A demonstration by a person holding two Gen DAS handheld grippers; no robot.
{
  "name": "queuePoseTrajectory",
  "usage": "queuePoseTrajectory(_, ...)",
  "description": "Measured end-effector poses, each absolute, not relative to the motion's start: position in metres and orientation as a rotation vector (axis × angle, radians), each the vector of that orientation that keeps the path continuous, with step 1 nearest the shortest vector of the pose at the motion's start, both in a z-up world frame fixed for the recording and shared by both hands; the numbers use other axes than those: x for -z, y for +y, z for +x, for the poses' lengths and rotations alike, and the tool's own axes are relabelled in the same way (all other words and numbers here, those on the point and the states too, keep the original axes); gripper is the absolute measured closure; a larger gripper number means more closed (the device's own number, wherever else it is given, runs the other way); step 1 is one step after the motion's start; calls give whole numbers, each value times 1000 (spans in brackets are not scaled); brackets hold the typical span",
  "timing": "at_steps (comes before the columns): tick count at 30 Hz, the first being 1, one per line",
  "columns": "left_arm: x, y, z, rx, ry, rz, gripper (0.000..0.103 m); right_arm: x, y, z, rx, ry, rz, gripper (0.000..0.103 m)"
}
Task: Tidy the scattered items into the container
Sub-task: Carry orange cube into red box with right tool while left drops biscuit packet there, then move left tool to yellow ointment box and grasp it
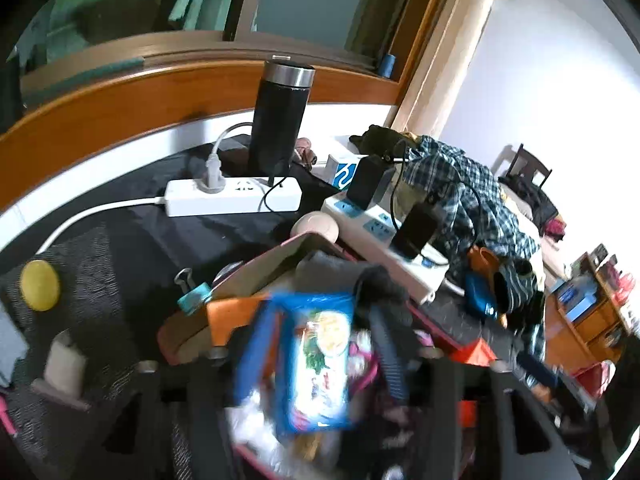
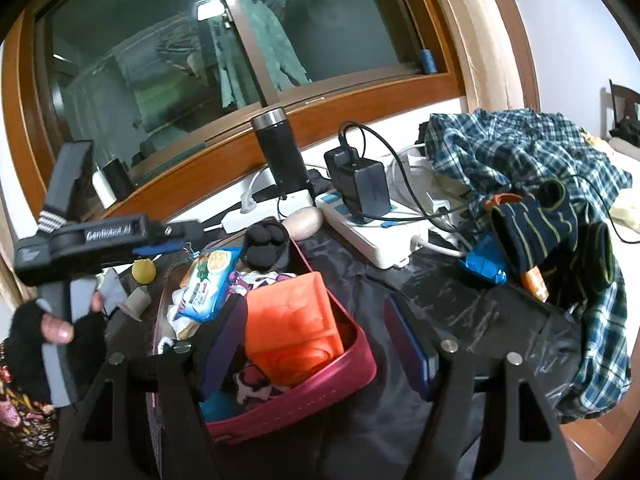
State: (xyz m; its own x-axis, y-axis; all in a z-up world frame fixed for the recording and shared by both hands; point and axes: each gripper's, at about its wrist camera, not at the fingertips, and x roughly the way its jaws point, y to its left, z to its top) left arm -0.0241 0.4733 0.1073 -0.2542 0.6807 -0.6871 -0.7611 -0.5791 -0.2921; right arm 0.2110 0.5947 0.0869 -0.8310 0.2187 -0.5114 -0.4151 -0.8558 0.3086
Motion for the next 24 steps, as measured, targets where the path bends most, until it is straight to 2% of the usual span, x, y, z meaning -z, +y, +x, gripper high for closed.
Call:
queuePoseTrajectory(12,-107,425,-40,-2099,138,-1008,36,-95,583,213,-2687,626,-628,28)
queuePoseTrajectory(15,-109,399,-43,-2148,139,-996,23,-101,567,209,-2729,621,-624,28)
queuePoseTrajectory(24,-108,291,-72,-2326,106,-1020,23,-119,511,180,-2869,563,-655,28)
